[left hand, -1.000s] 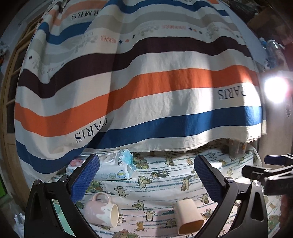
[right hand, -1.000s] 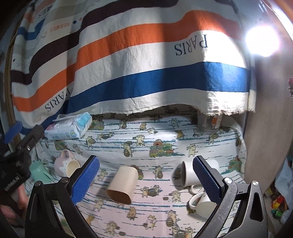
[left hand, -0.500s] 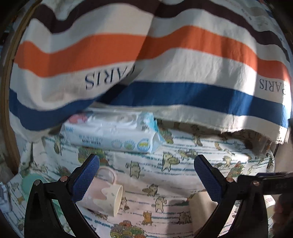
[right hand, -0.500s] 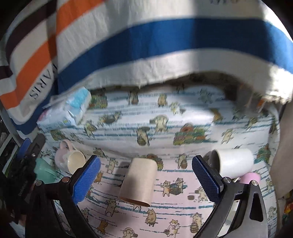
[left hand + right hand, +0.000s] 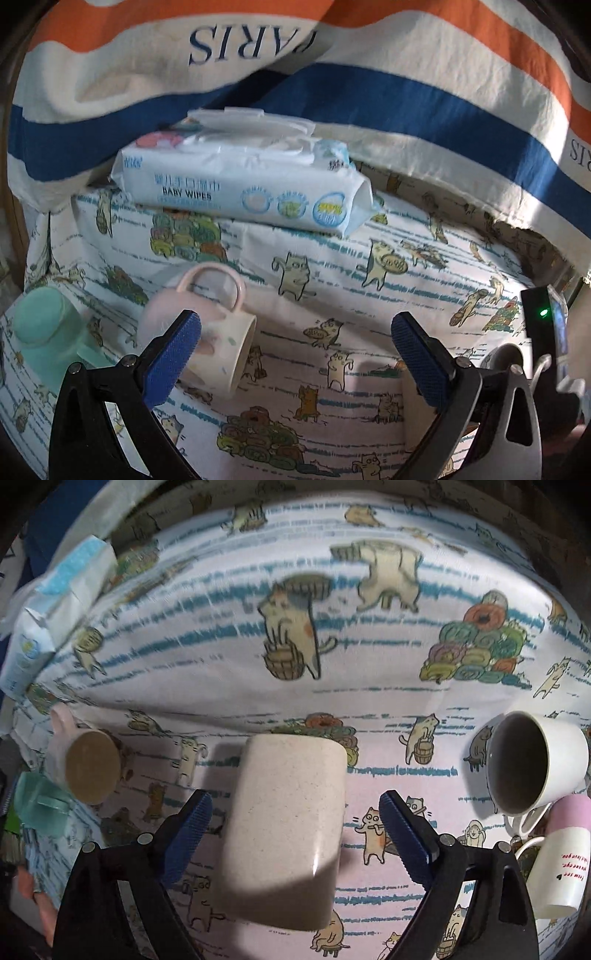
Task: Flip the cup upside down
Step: 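Close the right gripper around the beige cup's body, then lift the beige cup with the right gripper and start rotating it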
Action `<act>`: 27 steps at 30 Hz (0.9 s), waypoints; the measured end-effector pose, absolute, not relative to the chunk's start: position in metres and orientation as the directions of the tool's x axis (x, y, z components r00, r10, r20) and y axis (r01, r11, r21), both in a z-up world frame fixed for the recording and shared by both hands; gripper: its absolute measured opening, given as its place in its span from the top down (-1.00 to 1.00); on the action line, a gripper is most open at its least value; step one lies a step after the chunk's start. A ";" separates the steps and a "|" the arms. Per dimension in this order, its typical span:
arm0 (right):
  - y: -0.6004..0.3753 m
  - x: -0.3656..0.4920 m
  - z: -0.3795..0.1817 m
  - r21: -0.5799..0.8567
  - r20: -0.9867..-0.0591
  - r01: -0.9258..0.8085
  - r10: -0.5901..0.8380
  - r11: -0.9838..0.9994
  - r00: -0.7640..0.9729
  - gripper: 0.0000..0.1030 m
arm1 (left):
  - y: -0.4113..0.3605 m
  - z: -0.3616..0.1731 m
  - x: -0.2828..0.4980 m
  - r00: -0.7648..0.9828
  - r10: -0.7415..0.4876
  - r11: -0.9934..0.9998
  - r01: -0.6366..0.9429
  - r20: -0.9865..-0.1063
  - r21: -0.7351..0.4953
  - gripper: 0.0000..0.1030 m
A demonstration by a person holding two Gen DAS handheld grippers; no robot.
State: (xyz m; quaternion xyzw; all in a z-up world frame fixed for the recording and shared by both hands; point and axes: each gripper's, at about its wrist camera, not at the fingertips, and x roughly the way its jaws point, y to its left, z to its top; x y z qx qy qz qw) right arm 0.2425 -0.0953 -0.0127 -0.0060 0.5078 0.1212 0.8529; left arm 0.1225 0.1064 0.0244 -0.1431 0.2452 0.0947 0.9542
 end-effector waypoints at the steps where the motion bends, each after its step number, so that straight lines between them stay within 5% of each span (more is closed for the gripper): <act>1: -0.093 0.244 -0.020 0.098 -0.876 -0.201 0.180 0.975 0.447 -0.81 | 0.107 0.024 0.123 0.857 0.113 0.940 -0.256 -0.503 -0.225 -0.99; 6: -0.087 0.247 -0.046 0.100 -0.903 -0.163 0.158 0.982 0.400 -0.81 | 0.107 0.022 0.124 0.843 0.127 0.938 -0.273 -0.523 -0.213 -0.99; 10: -0.075 0.246 -0.056 0.077 -0.914 -0.201 0.150 0.977 0.378 -0.35 | 0.105 0.017 0.131 0.825 0.137 0.941 -0.281 -0.548 -0.187 -0.99; 27: -0.114 0.152 -0.006 0.128 -0.877 -0.285 0.243 0.950 0.415 -0.34 | 0.088 0.025 0.126 0.835 0.134 0.959 -0.245 -0.534 -0.142 -0.99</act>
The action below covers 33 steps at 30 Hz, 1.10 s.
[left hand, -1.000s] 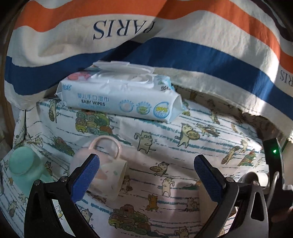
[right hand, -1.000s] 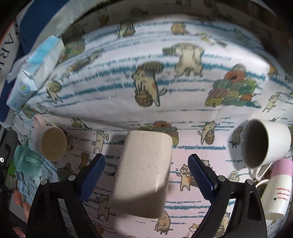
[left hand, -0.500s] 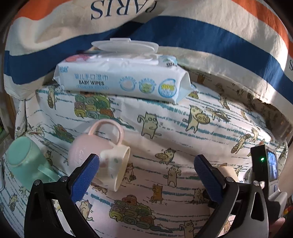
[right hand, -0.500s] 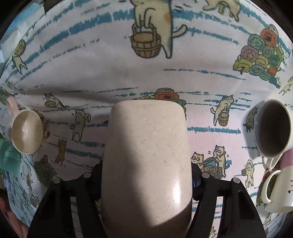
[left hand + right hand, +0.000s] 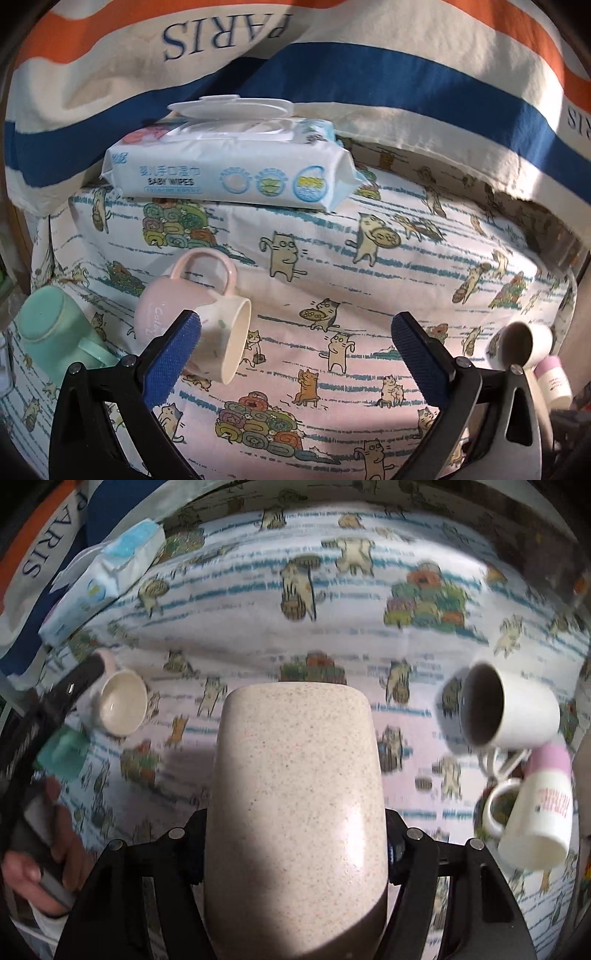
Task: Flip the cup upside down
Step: 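Lift the beige cup with the right gripper and start rotating it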
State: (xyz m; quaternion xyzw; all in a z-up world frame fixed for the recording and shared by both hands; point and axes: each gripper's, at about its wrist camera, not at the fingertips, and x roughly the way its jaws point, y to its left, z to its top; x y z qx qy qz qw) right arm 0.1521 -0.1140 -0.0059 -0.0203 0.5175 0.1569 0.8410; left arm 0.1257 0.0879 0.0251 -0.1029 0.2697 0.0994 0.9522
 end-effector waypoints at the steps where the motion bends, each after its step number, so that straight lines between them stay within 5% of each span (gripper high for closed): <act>1: -0.119 0.148 -0.006 0.134 -0.882 -0.285 0.245 0.949 0.402 -0.34 | 0.085 0.025 0.126 0.834 0.138 0.962 -0.241 -0.535 -0.127 -0.99; 13: -0.128 0.101 -0.035 0.108 -0.882 -0.321 0.240 0.941 0.406 -0.35 | 0.061 0.029 0.110 0.784 0.008 0.991 -0.089 -0.621 -0.099 -0.96; 17: -0.145 0.103 -0.012 0.182 -0.856 -0.343 0.320 0.921 0.405 -0.61 | 0.048 0.011 0.084 0.721 0.020 0.995 -0.080 -0.693 -0.054 -0.92; 22: -0.169 0.106 0.022 0.139 -0.815 -0.330 0.297 0.934 0.497 -0.64 | 0.041 -0.011 0.074 0.659 -0.053 0.990 -0.062 -0.750 -0.125 -0.81; 28: -0.199 0.106 0.015 0.060 -0.847 -0.239 0.176 0.969 0.502 -0.29 | 0.026 -0.021 0.079 0.604 -0.138 0.986 0.006 -0.785 -0.169 -0.75; 33: -0.212 0.094 -0.015 0.076 -0.890 -0.253 0.181 0.964 0.419 -0.24 | 0.001 -0.020 0.091 0.570 -0.168 0.986 0.078 -0.804 -0.150 -0.74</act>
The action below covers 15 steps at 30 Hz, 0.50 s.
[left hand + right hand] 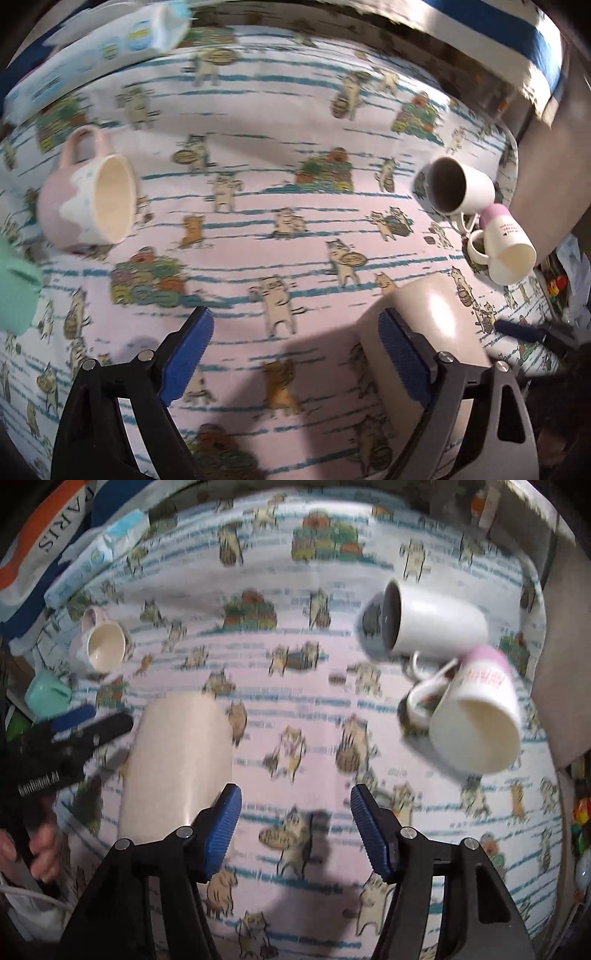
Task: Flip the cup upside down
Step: 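Lift the beige cup with the right gripper and start rotating it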
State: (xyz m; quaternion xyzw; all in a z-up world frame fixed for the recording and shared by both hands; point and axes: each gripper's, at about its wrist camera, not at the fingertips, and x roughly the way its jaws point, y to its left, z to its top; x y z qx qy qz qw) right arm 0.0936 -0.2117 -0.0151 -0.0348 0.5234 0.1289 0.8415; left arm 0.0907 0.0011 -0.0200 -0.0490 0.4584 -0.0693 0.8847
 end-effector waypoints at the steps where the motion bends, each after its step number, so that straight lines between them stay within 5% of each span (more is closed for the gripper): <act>1: -0.212 0.089 -0.021 0.096 -0.895 -0.257 0.197 0.962 0.401 -0.24 | -0.004 -0.021 0.094 0.564 -0.169 0.986 0.088 -0.809 -0.145 -0.73; 10: -0.184 0.057 -0.035 0.227 -0.882 -0.338 0.340 0.913 0.328 -0.24 | -0.020 0.013 0.084 0.671 -0.132 0.991 0.096 -0.730 -0.091 -0.67; 15: -0.207 0.063 0.003 0.196 -0.832 -0.303 0.322 0.932 0.451 -0.24 | -0.015 0.038 0.037 0.730 -0.096 0.995 0.099 -0.677 -0.034 -0.67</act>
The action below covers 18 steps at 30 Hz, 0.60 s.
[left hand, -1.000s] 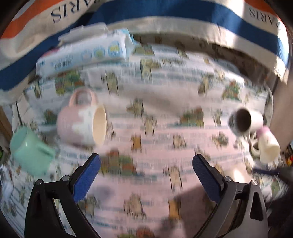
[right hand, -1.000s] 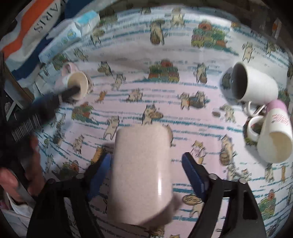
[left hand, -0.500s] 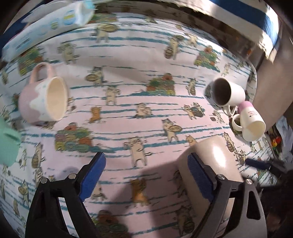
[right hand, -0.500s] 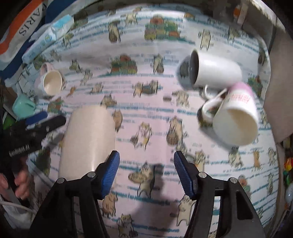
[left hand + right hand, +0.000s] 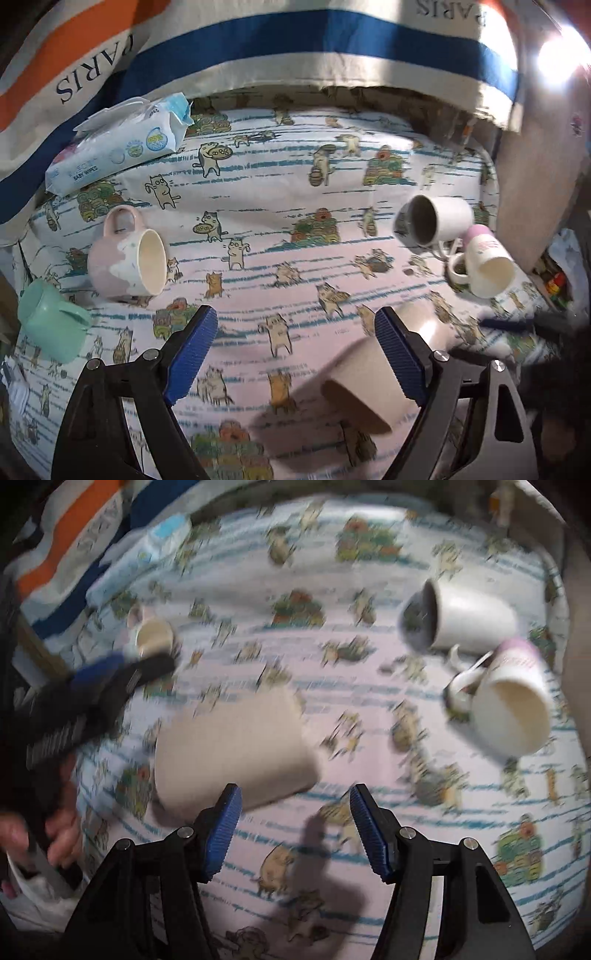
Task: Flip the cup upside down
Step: 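Lift the beige cup with the right gripper and start rotating it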
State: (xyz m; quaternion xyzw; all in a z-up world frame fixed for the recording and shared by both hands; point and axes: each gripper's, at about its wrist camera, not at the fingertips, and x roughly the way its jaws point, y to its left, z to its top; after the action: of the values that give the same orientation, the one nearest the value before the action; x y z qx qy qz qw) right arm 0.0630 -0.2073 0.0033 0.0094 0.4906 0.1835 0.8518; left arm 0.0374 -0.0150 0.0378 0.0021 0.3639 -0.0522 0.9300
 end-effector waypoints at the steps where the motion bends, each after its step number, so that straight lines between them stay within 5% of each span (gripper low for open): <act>1: -0.212 0.066 0.013 0.193 -0.817 -0.292 0.318 0.937 0.482 -0.24 | -0.017 0.038 0.031 0.721 -0.106 0.993 0.113 -0.685 -0.035 -0.67; 6: -0.207 0.098 0.043 0.150 -0.768 -0.300 0.302 0.942 0.564 -0.24 | -0.037 0.020 0.016 0.626 -0.193 0.978 0.187 -0.755 -0.095 -0.67; 18: -0.184 0.148 -0.011 0.230 -0.865 -0.296 0.334 0.927 0.374 -0.24 | -0.018 -0.015 0.009 0.548 -0.162 0.987 0.088 -0.821 -0.136 -0.67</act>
State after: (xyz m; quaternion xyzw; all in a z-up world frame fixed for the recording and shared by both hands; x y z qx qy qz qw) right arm 0.1484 -0.1837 -0.0107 0.0179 0.5263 0.1899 0.8286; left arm 0.0086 -0.0181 -0.0155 -0.0391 0.4700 -0.0712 0.8789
